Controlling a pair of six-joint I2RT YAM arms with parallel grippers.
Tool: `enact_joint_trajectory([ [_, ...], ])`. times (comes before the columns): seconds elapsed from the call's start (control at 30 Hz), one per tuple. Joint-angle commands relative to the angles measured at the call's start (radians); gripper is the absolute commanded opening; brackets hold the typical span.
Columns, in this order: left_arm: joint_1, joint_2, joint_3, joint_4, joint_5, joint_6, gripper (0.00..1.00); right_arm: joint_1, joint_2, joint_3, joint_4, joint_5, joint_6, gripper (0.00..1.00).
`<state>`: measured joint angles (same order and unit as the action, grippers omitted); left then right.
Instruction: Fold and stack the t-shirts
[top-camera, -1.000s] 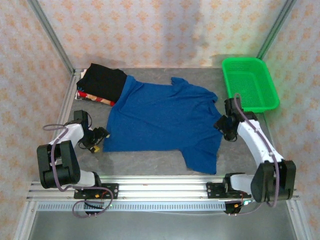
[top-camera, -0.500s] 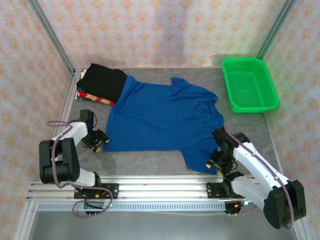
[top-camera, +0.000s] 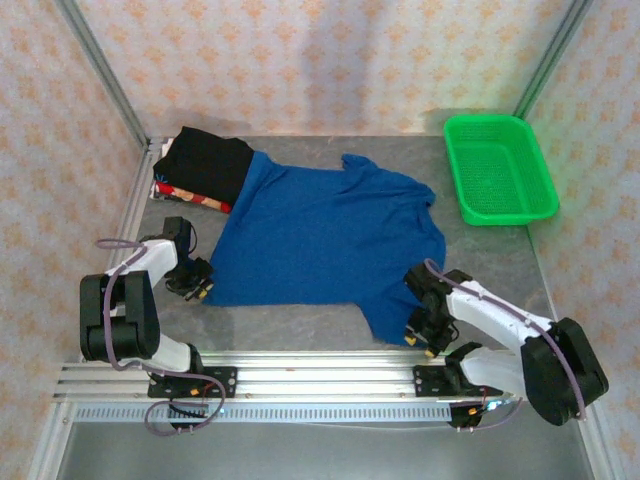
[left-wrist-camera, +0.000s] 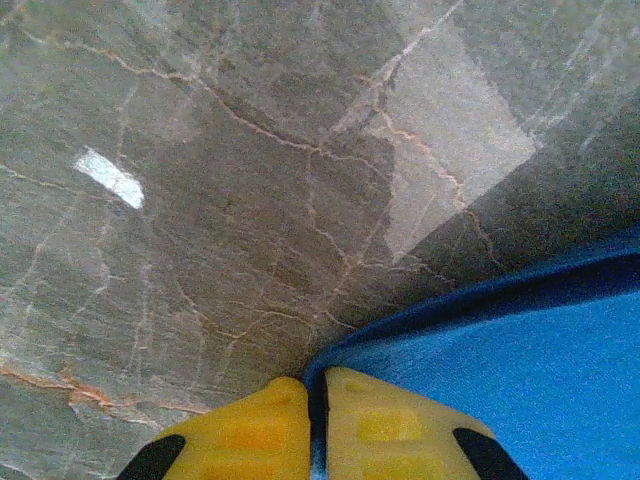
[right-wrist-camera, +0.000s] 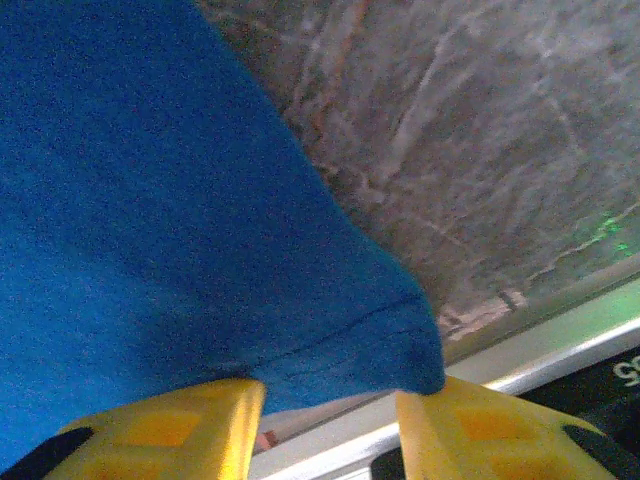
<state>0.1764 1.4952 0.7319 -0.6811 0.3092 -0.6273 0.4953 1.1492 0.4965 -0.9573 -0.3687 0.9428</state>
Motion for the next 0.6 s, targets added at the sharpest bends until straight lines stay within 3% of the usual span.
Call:
enact_joint_trajectory([
  [0.0,-0.052,0.104,-0.066,0.152,0.225,0.002,0.09,0.003,0.030,0.037,0.048,0.162,0.051,0.37],
  [0.1,-0.052,0.110,-0.054,0.143,0.223,0.013,0.07,0.004,0.085,0.060,0.046,0.207,0.056,0.27],
  [0.27,-0.046,0.120,-0.036,0.136,0.228,0.024,0.04,0.008,0.056,0.056,0.040,0.227,0.084,0.00],
  [0.57,-0.039,0.020,0.011,0.036,0.211,0.047,0.00,0.010,-0.093,0.153,-0.160,0.211,0.083,0.00],
])
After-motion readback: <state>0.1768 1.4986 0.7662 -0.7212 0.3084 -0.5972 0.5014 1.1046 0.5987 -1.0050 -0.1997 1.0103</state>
